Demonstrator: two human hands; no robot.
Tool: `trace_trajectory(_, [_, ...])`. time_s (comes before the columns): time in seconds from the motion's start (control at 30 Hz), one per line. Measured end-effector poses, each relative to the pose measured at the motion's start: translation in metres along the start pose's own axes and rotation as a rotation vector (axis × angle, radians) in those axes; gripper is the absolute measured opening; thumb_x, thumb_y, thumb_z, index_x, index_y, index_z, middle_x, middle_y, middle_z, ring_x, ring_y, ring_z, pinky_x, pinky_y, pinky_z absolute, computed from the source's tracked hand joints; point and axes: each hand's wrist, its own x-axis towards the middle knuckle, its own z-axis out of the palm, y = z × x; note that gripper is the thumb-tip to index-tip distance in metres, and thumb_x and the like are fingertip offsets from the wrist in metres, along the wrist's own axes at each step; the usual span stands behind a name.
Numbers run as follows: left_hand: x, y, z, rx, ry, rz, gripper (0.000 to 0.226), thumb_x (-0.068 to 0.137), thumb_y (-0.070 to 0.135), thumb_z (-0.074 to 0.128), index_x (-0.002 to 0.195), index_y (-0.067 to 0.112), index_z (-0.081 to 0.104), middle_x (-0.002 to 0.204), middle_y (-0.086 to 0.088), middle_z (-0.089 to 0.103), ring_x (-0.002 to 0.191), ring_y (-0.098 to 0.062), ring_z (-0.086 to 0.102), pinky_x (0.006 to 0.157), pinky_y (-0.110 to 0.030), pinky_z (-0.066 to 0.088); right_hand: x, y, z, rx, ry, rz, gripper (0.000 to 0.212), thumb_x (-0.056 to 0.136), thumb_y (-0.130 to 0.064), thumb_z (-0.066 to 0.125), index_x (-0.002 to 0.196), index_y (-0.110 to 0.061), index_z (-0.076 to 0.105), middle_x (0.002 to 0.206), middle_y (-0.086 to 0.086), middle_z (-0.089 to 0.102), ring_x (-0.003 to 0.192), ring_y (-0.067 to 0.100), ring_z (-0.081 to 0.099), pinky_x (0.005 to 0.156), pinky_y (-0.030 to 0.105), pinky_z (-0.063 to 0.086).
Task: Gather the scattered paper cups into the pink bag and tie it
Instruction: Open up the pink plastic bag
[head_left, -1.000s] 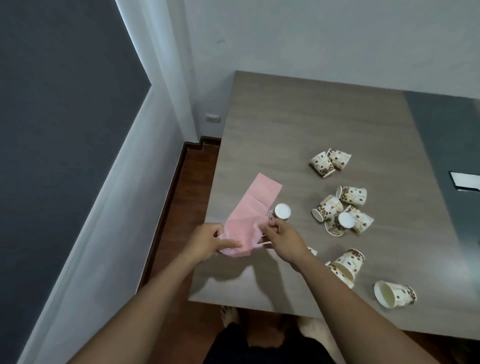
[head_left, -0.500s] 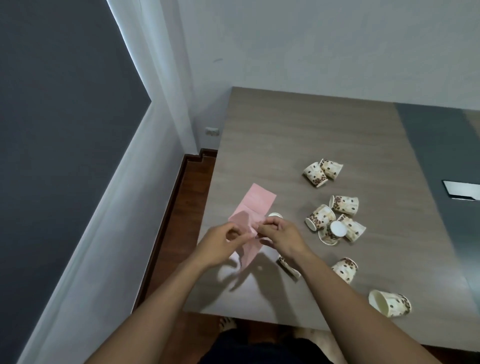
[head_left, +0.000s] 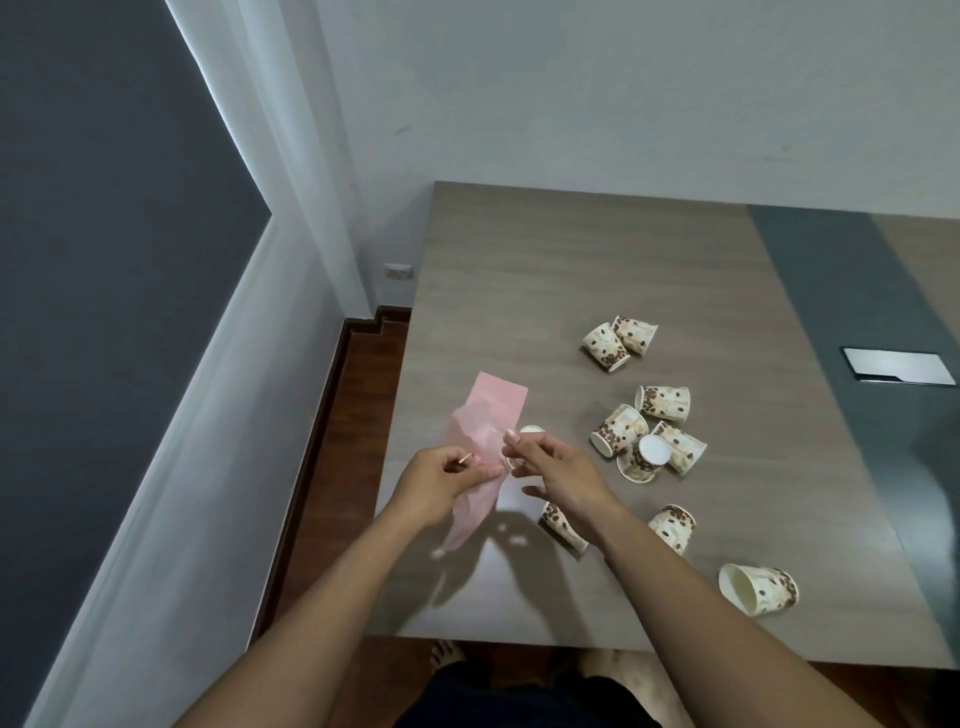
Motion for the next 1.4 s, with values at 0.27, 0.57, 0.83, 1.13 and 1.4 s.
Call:
trace_trajectory(0.27, [-0.010, 0.005, -0.002, -0.113, -0.071, -0.021, 0.062, 0.066, 0.040, 0.099, 0.113, 0.004, 0.085, 0.116, -0.019, 0.085, 0.102, -0.023, 0.076, 0.099, -0.045, 0.059, -0.005, 0.001, 0.010, -0.094, -0.071, 0.033, 0.012, 0.102, -0.035, 0.077, 0.107, -0.029, 0.087, 0.099, -0.007, 0.083, 0.093, 0.002, 0.068, 0.083, 0.032, 0.050])
trace_trajectory(0.57, [-0.021, -0.007, -0.011, -0.066, 0.061, 0.059, 0.033, 0.078, 0.021, 0.102, 0.086, 0.004, 0.074, 0.065, 0.017, 0.072, 0.060, 0.006, 0.060, 0.060, -0.010, 0.046, -0.014, 0.002, 0.009, -0.100, -0.134, 0.037, 0.046, 0.093, -0.070, 0.073, 0.111, -0.029, 0.082, 0.117, -0.016, 0.082, 0.089, 0.000, 0.071, 0.091, 0.035, 0.056])
trace_trajectory(0.83, [-0.028, -0.005, -0.014, 0.100, 0.177, 0.084, 0.068, 0.066, 0.041, 0.104, 0.063, 0.025, 0.038, 0.057, 0.016, 0.037, 0.057, -0.005, 0.030, 0.053, -0.027, 0.024, -0.008, 0.009, 0.007, -0.187, -0.048, 0.015, 0.014, 0.105, -0.029, 0.074, 0.099, -0.019, 0.082, 0.093, -0.011, 0.079, 0.089, 0.012, 0.068, 0.072, 0.026, 0.045])
trace_trajectory(1.13, [-0.029, -0.007, -0.047, 0.524, 0.595, -0.045, 0.065, 0.081, 0.050, 0.097, 0.064, 0.015, 0.045, 0.062, 0.000, 0.059, 0.059, -0.028, 0.051, 0.055, -0.042, 0.042, -0.001, 0.006, -0.017, -0.624, 0.232, -0.048, 0.030, 0.104, -0.014, 0.059, 0.091, 0.008, 0.075, 0.092, 0.006, 0.084, 0.083, 0.029, 0.081, 0.068, 0.039, 0.061])
trace_trajectory(1.4, [-0.021, 0.000, -0.055, 1.031, 0.291, -0.157, 0.094, 0.084, 0.065, 0.088, 0.155, 0.020, 0.047, 0.148, -0.014, 0.055, 0.133, -0.040, 0.059, 0.103, -0.056, 0.054, -0.007, 0.014, -0.025, -0.575, 0.112, -0.180, 0.015, 0.109, -0.030, 0.065, 0.104, -0.016, 0.066, 0.098, -0.006, 0.077, 0.085, 0.016, 0.078, 0.073, 0.026, 0.055])
